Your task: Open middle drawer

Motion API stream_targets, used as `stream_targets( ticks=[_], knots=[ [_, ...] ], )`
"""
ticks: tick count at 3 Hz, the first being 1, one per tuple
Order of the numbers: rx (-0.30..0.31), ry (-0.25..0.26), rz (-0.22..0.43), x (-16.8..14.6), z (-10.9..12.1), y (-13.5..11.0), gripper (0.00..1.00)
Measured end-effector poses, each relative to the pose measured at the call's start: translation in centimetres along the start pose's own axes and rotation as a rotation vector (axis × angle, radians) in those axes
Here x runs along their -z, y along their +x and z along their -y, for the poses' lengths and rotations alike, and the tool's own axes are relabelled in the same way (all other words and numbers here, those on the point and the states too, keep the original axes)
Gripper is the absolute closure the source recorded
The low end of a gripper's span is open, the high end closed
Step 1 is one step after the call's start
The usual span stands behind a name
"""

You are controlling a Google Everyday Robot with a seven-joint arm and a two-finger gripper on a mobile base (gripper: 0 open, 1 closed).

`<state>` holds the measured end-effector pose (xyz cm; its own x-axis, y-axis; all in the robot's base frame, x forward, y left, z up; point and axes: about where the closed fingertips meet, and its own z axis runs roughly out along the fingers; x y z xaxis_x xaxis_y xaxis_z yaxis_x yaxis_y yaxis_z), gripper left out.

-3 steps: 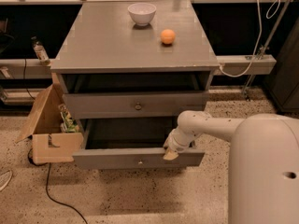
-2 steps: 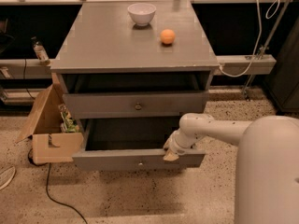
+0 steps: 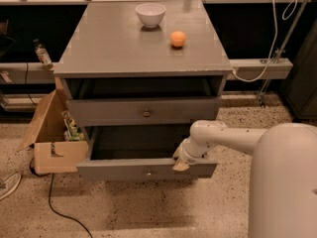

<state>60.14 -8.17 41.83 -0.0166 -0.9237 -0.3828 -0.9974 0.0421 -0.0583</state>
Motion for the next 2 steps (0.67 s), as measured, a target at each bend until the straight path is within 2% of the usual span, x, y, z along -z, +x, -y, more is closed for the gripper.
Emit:
stream_targets(
  ticks=[1, 2],
  knots=[
    [0.000, -0.009, 0.007, -0.24, -0.01, 0.03, 0.35],
    [0.018, -0.088, 0.028, -1.22, -0.80, -0.10, 0.04]
  ],
)
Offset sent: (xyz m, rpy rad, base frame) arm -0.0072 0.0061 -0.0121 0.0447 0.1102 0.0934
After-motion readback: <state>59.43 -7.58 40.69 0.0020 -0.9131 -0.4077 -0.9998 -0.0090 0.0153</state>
